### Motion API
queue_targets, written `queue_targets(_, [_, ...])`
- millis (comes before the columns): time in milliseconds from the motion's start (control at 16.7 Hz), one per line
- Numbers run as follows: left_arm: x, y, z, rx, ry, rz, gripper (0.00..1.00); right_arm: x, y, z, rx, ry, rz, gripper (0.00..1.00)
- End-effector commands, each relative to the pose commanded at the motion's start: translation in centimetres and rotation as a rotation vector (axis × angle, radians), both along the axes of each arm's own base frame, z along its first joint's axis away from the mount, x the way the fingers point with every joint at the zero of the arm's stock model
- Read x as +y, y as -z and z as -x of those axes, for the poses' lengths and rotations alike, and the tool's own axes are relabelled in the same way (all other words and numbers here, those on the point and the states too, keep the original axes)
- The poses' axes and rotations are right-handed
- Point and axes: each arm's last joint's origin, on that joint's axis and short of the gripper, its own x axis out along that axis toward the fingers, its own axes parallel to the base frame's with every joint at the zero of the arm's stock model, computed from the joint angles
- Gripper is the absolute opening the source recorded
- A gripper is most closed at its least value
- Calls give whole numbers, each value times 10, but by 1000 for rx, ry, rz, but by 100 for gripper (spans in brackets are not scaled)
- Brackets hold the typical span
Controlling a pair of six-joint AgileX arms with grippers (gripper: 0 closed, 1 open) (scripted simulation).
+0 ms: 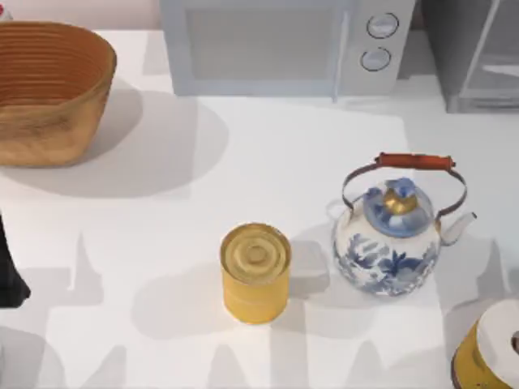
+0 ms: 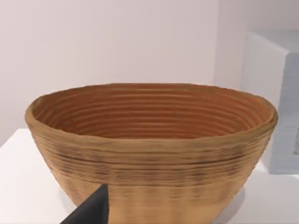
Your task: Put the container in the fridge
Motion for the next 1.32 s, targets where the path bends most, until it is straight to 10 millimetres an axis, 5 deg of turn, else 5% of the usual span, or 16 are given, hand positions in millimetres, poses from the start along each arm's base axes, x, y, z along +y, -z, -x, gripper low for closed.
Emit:
queue_targets(600, [0, 0, 0, 0, 0, 0, 100, -17, -16, -19, 308, 35, 187, 100])
queue_targets(960, [0, 0, 0, 0, 0, 0, 100, -56, -36, -82, 670, -89, 314, 100])
queue_targets(1320, [0, 0, 0, 0, 0, 0, 100, -101, -11, -131, 865, -437, 313, 100])
